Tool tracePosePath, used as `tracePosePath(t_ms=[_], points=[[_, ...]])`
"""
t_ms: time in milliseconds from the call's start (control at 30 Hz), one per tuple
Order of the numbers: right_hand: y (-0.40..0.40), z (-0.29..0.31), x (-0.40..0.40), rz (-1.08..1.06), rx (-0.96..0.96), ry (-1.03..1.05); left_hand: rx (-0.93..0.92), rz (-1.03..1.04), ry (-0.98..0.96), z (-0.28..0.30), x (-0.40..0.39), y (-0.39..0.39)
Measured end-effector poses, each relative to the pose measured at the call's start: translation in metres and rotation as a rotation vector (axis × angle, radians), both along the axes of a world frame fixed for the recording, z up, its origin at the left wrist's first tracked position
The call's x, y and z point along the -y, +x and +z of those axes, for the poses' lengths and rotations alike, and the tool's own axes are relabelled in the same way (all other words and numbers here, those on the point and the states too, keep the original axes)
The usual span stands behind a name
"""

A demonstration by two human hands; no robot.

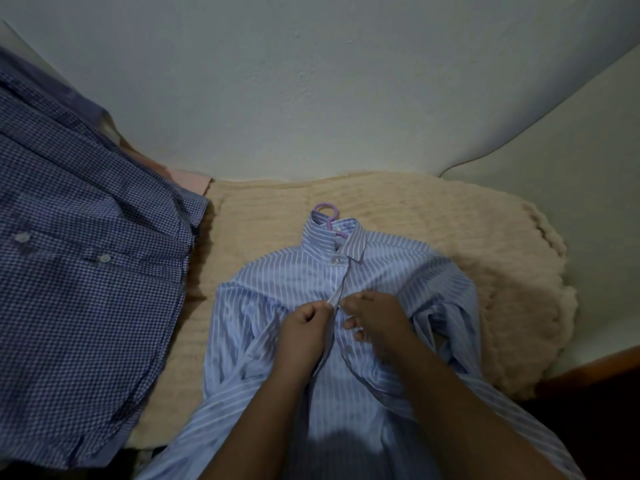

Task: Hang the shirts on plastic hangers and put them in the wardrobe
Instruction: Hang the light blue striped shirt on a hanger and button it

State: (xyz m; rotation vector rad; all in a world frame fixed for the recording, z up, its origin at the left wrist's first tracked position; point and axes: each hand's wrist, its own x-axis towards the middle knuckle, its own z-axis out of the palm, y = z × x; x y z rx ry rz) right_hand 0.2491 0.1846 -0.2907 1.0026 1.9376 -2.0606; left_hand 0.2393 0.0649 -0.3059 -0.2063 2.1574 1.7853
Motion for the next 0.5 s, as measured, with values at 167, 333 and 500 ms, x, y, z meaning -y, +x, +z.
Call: tracePosePath(t_ms=[167,333,500], points=[[0.003,-0.003,-0.004,0.042,-0.043,-0.059,-0.014,-0.010,0.003,0.005,-0.001,0.003],[0.007,-0.010,-0.001,0.086,-0.127,0.110,0.045,-0.031,0.024,0.003,0.001,-0.002],[0.010,-0.016,0.005,0.035,-0.166,0.220,0.062,-0.012,0.122,-0.010,0.000,0.000]])
